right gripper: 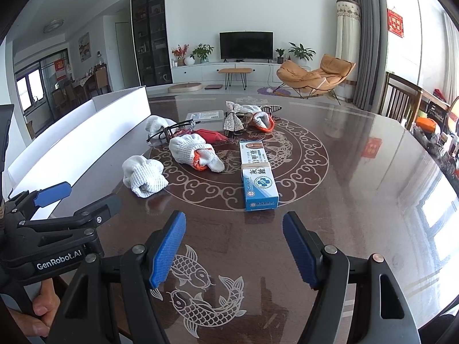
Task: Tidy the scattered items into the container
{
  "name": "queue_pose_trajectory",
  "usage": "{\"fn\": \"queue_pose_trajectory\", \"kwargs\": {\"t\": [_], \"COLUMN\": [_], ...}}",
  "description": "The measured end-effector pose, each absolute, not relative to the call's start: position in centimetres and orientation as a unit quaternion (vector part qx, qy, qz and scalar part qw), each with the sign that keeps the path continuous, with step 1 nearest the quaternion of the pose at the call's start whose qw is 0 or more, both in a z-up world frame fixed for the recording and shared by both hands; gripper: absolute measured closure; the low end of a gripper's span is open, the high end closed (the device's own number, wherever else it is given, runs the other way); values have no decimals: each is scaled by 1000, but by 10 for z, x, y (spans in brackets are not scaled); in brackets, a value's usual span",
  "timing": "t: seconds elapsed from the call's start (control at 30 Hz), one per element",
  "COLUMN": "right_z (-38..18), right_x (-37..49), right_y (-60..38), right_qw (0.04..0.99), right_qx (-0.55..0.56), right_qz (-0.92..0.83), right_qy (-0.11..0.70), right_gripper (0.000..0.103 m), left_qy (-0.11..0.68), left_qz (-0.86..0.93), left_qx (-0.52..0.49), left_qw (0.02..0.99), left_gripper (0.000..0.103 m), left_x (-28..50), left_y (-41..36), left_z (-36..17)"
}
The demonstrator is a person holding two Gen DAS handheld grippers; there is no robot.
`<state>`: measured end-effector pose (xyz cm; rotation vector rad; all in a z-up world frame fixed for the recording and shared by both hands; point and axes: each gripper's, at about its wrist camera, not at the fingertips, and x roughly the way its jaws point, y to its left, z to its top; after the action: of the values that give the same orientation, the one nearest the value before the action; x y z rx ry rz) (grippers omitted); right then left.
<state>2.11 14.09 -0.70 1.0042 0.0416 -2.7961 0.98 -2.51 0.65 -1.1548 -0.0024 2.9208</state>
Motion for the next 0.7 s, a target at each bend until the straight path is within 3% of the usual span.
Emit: {"fn": "queue_pose_trajectory", "kwargs": {"t": [0.7], "right_z": [-10], "right_x": [17], "right_y": [140], "right_qw": [84], "right_qx": [343], "right_qz": [-935], "right_qy": [13], "right_gripper": [31], "left_qy": [7], "left_qz": [927], "left_qx": [-374], "left_qw": [2], "left_gripper": [8], "left_x": [7], "left_y": [-21], "left_z": [2]}}
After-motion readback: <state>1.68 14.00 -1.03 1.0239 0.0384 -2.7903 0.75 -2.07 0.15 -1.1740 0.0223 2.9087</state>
